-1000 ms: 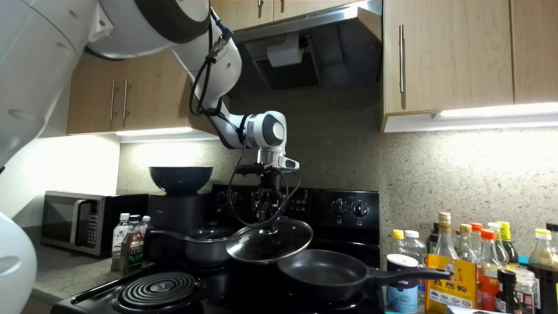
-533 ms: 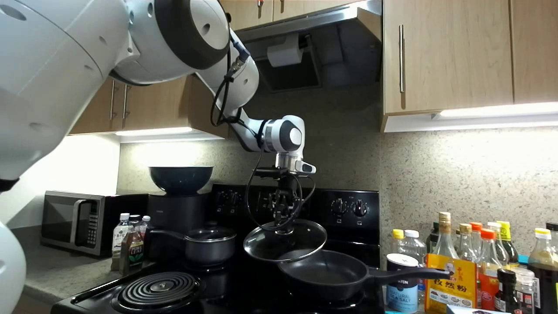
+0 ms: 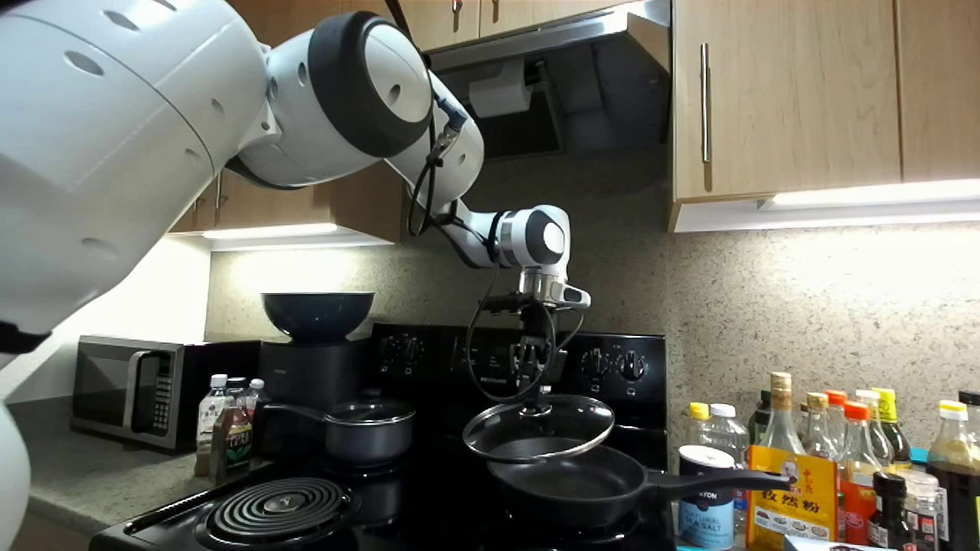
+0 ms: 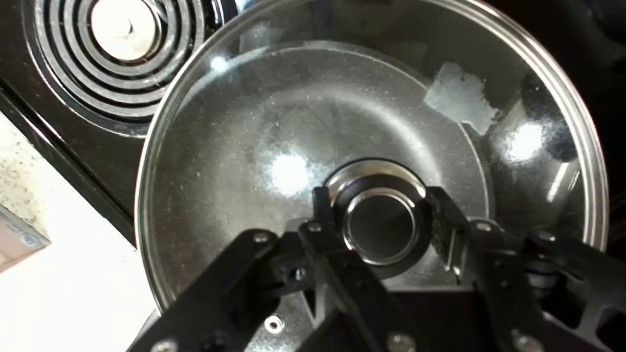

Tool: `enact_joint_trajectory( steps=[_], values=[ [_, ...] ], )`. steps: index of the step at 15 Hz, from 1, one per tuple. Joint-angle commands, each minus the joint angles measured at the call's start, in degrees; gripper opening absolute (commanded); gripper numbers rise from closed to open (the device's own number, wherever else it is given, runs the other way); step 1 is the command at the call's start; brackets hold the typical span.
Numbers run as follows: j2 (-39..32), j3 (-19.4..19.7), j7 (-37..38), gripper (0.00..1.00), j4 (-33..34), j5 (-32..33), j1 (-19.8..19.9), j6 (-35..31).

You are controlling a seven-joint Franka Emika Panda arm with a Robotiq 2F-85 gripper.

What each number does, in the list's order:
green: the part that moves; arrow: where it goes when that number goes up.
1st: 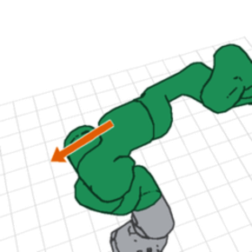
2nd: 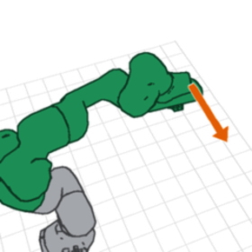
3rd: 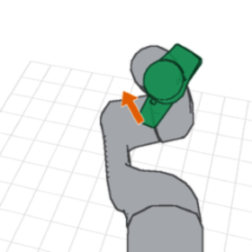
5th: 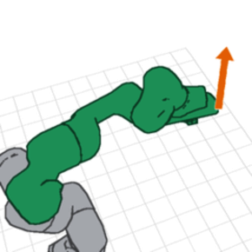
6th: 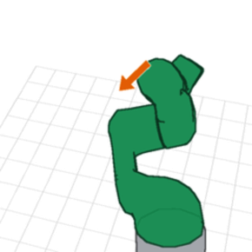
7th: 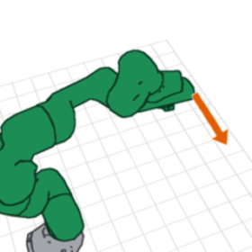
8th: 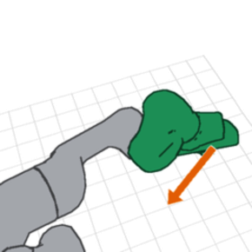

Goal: Cover the pan with the clear lid

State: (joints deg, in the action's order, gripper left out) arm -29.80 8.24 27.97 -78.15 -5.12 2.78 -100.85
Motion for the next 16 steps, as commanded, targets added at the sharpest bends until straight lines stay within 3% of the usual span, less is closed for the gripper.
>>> enact_joint_trajectory(
  steps=[1, 8, 16],
  values=[
    [-3.0, 0.3, 1.3, 0.25, 5.1, -0.6, 1.6, 5.4],
    [-11.3, -0.1, 0.9, 0.25, 12.9, -2.5, 4.1, 7.1],
    [-15.4, 0.6, 2.6, 0.25, 20.1, -2.2, 4.7, 10.1]
  ],
)
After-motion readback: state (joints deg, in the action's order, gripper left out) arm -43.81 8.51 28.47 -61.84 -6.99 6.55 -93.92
